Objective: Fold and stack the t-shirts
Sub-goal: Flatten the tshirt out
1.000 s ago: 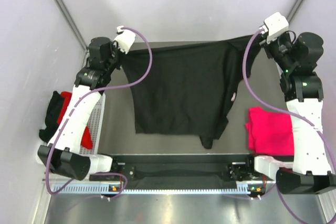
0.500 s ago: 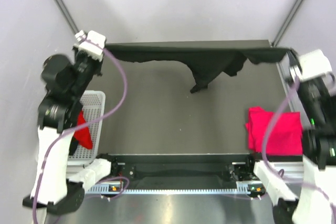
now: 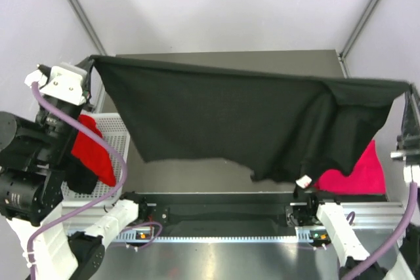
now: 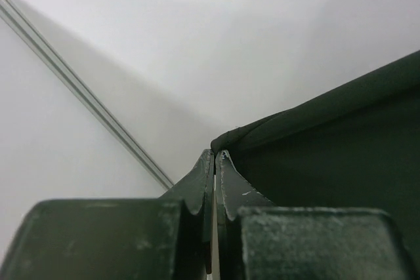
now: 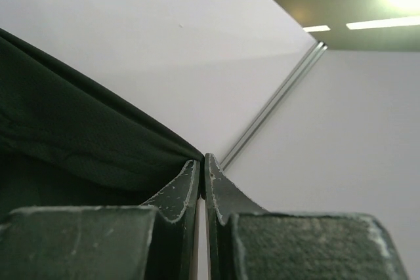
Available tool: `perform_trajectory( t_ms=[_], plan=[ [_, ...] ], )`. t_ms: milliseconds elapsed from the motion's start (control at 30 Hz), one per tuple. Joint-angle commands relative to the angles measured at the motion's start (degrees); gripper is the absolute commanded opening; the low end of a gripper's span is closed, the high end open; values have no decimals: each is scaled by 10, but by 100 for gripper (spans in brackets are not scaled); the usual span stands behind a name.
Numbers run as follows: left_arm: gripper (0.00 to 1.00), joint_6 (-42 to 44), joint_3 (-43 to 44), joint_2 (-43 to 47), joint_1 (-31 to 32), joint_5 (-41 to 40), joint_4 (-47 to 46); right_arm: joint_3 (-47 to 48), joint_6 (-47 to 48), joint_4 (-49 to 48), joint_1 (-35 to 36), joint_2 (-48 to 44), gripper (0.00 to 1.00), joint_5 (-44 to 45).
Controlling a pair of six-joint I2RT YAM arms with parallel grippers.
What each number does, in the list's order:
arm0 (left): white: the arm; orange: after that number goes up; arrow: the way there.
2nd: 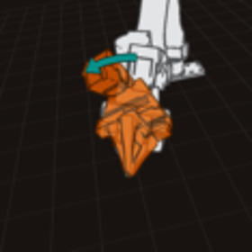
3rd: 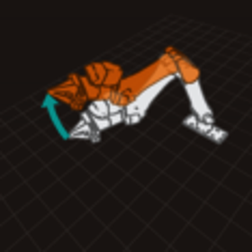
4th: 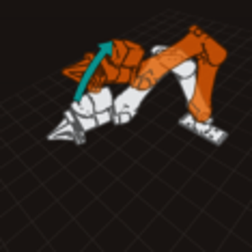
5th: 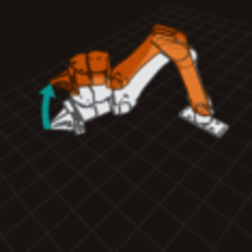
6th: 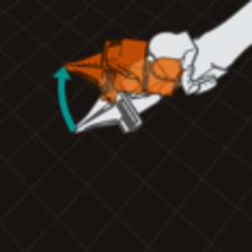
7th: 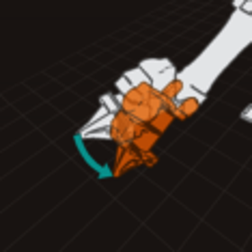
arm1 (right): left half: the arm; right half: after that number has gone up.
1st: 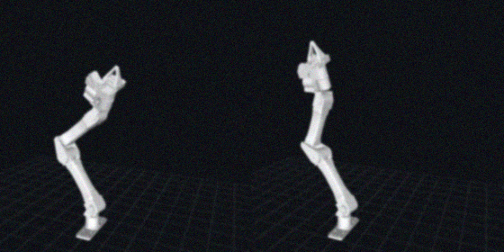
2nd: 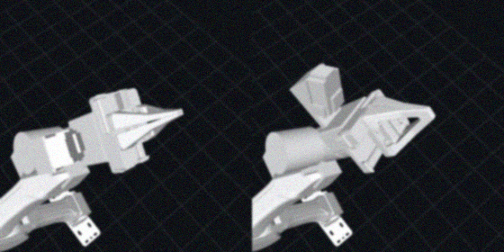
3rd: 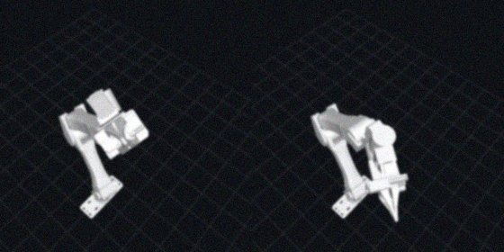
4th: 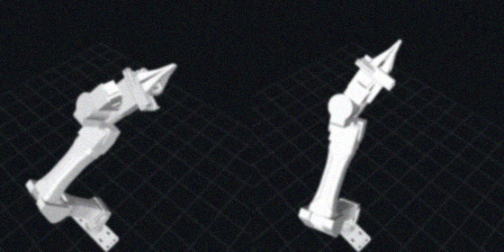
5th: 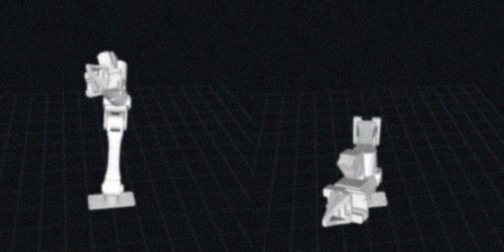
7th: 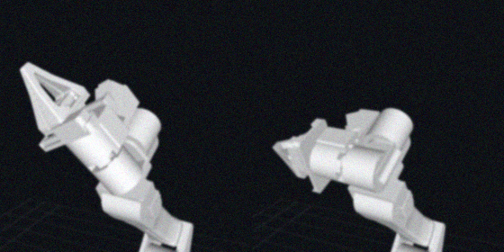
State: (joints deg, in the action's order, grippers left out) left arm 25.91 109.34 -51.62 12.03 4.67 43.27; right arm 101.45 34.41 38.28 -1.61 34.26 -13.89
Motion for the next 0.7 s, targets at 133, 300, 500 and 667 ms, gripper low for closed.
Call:
perform_trajectory(
  t_ms=[133,300,500,667],
  plan=[
    [0,43,-71,-91,-12,-109,-1,-28,79,-88,8,134,0,74],
    [0,48,-284,-101,-12,-130,-106,-276,85,-181,7,143,0,53],
    [0,58,-434,-234,-12,-132,-222,-462,91,-306,7,229,0,40],
    [0,55,-429,-387,-13,-147,-287,-446,96,-315,8,371,0,26]
  ],
)
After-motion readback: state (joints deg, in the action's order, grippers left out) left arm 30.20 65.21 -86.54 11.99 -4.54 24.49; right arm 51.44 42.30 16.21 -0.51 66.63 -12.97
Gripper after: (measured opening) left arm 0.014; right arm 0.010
